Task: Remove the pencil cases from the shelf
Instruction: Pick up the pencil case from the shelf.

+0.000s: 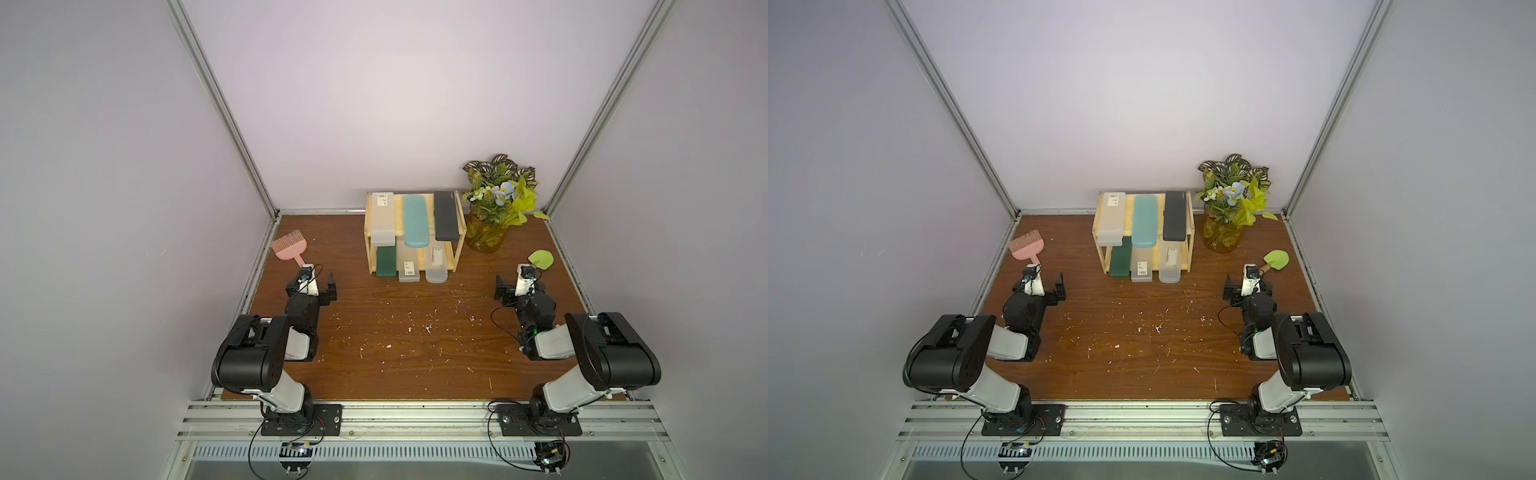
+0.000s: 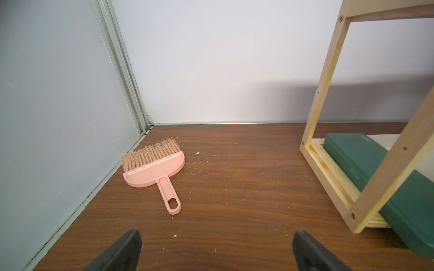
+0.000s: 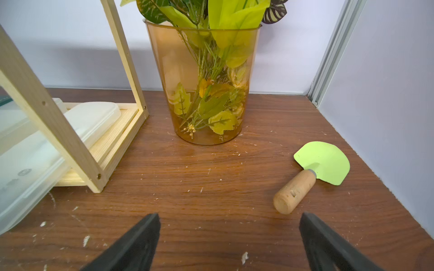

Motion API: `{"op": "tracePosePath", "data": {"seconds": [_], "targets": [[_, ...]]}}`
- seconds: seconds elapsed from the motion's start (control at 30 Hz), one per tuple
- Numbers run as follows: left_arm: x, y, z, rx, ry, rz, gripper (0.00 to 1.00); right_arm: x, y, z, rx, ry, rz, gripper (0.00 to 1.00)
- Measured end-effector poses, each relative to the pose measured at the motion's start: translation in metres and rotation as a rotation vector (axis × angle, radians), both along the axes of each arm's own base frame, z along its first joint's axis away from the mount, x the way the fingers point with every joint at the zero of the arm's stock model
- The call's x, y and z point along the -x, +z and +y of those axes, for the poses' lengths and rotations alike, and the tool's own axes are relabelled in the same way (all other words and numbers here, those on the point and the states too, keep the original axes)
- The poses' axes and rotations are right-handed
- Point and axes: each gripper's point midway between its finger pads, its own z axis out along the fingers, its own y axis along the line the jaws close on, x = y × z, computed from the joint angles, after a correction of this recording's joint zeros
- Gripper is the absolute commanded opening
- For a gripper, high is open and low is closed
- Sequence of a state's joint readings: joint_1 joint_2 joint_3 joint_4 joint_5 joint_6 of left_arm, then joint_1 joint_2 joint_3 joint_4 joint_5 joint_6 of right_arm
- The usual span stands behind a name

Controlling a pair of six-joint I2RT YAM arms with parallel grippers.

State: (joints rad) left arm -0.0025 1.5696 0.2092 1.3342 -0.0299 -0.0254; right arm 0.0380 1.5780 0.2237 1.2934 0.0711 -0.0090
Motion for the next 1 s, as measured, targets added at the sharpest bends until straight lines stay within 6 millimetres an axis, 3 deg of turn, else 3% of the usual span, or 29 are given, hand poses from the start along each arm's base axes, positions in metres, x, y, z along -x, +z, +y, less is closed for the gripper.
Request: {"op": "tracePosePath", "data": {"seconds": [0.43, 0.53, 0.63, 0.83, 0.93, 1.0], "targets": [[0.0, 0.0, 0.0, 0.001, 0.0, 0.0, 1.0, 0.001, 0.0, 0.0, -0.001, -0.001, -0.001, 1.0], [0.001, 0.0, 0.0, 0.001, 0.0, 0.006, 0.99, 0.007, 0.008, -0.002, -0.001, -0.007, -0.016, 1.0], [0.004, 0.014, 0.001, 0.0, 0.003, -0.011, 1.0, 0.013, 0.03, -0.003, 0.002, -0.028, -0.067, 0.99], [0.013, 0.073, 0.003, 0.048, 0.02, -0.13, 1.0, 0.014, 0.084, 0.005, -0.014, -0.036, -0.145, 1.0], [0.007, 0.095, -0.006, 0.074, -0.002, -0.136, 1.0, -0.001, 0.13, 0.018, -0.032, 0.001, -0.172, 1.0], [-0.002, 0.114, -0.018, 0.079, -0.031, -0.125, 1.0, -0.001, 0.166, 0.039, -0.044, 0.054, -0.208, 0.99]]}}
